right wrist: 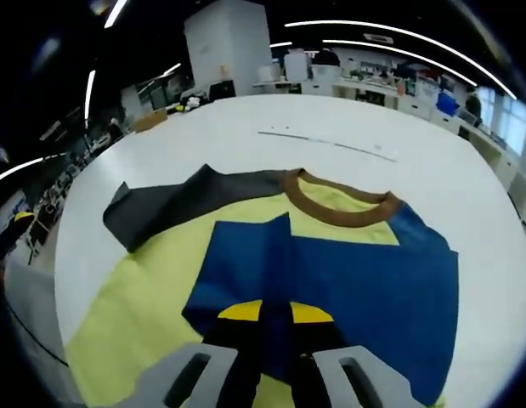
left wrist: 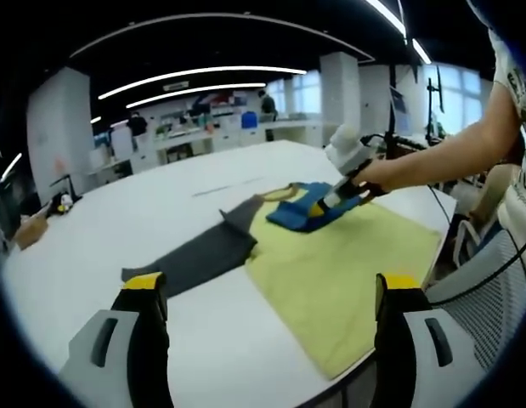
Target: Fold the garment on the visible template until the final outline fits inside the template.
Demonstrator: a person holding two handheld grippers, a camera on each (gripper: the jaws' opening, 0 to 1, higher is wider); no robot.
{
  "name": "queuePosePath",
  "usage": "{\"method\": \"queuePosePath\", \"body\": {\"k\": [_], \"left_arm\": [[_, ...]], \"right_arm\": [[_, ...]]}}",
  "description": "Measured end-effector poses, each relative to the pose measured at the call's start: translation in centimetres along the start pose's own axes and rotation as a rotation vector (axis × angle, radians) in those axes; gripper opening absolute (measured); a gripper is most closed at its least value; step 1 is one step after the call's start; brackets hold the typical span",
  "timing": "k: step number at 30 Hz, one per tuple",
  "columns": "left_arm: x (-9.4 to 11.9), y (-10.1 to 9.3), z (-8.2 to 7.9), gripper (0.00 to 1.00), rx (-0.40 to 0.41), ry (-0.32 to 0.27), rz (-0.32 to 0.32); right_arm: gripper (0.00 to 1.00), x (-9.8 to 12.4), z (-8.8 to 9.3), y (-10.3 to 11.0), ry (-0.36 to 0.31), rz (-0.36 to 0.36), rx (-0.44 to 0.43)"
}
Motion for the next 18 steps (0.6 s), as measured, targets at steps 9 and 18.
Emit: {"method": "queuePosePath", "body": {"k": [9, 18], "left_arm": [[0.2, 0.4, 0.1, 0.99, 0.010, 0.000, -0.022], [0.2, 0.7, 0.0, 0.99, 0.013, -0.003, -0.029]], "right_arm": [[0.00, 0.7, -0.9, 1.5, -0.034, -0.068, -0.012], [0.00, 1.3, -1.9, 5.3, -0.078, -0.185, 0.012]]}}
Point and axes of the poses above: the point that each gripper's makers call its tool centre point, and the gripper's own axes: x roughly backward along the fingers, y roughly to its left, z roughly out of its underside, the point moved 7 cm from there along x, roughly backward along the fingers, and after that the axes turned 7 degrees about -x, right-handed, at the moved point
